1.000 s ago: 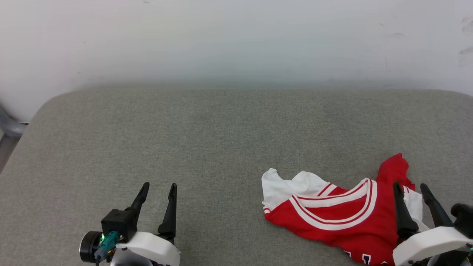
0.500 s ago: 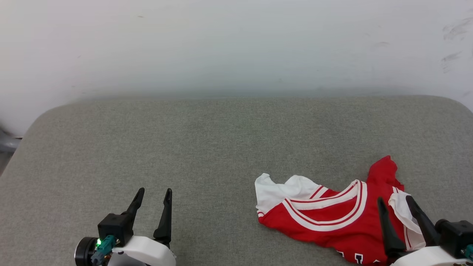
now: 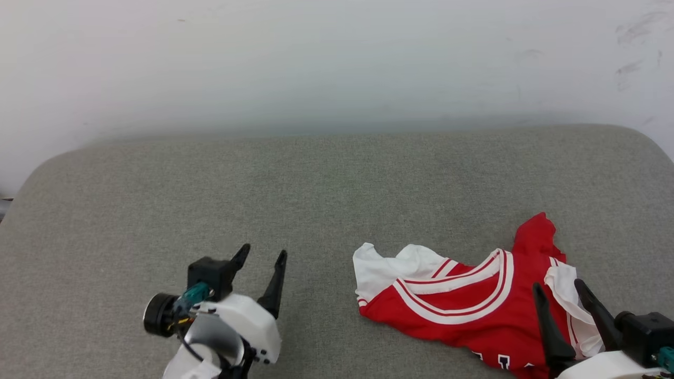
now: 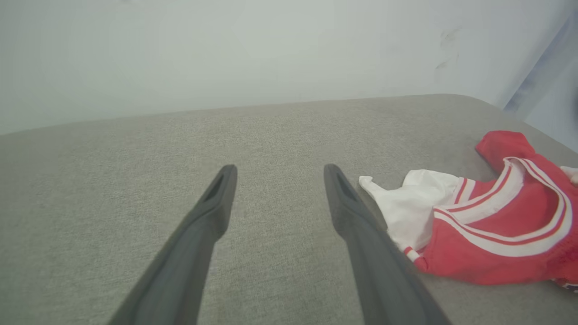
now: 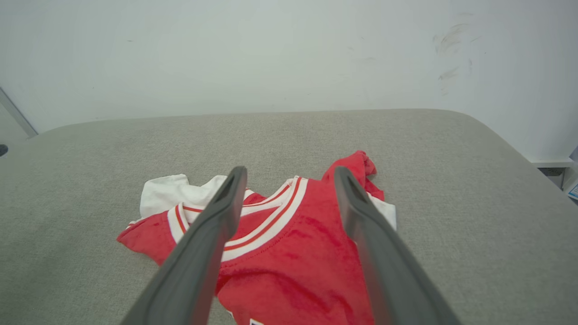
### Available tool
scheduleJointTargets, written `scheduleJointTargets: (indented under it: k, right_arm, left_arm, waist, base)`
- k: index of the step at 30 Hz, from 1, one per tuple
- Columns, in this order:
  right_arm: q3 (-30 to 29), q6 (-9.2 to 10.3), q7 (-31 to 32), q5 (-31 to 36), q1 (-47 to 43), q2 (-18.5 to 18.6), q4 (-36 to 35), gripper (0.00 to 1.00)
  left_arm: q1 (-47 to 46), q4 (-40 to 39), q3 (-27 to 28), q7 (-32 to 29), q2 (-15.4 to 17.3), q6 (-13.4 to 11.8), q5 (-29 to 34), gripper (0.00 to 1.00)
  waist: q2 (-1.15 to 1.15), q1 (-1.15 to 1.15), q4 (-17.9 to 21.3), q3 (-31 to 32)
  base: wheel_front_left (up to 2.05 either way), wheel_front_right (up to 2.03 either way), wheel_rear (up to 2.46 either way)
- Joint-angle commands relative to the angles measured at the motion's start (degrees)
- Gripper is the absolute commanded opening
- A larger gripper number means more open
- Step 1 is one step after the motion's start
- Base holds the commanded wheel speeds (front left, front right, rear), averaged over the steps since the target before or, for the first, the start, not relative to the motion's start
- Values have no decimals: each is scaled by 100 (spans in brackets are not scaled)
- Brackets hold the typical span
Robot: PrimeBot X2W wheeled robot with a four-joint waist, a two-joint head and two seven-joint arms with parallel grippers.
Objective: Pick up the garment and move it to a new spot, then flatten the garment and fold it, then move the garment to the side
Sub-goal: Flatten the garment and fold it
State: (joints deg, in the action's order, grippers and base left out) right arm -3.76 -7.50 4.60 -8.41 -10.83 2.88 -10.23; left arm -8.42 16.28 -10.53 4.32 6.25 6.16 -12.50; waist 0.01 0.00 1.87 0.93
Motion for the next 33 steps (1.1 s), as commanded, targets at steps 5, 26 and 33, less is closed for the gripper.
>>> scheduleJointTargets:
  k: [5, 26, 33]
  right_arm:
    - [19, 2, 66, 55, 148, 0, -94, 100]
    - [207, 2, -273, -231, 658, -1, 135, 100]
    - [249, 2, -370, -337, 757, 0, 286, 100]
  left_arm:
    - [-834, 243, -574, -696, -37, 114, -165, 100]
    - [-2755, 1559, -3366, -3177, 782, 130, -1650, 100]
    - [-2789, 1794, -4523, -3819, 1050, 153, -2113, 0]
  waist:
    - [-1, 0, 136, -237]
    - [-1, 0, 800, -1301]
    - [-1, 0, 862, -1372]
  base:
    - [0, 0, 0]
    - [0, 0, 0]
    - [0, 0, 0]
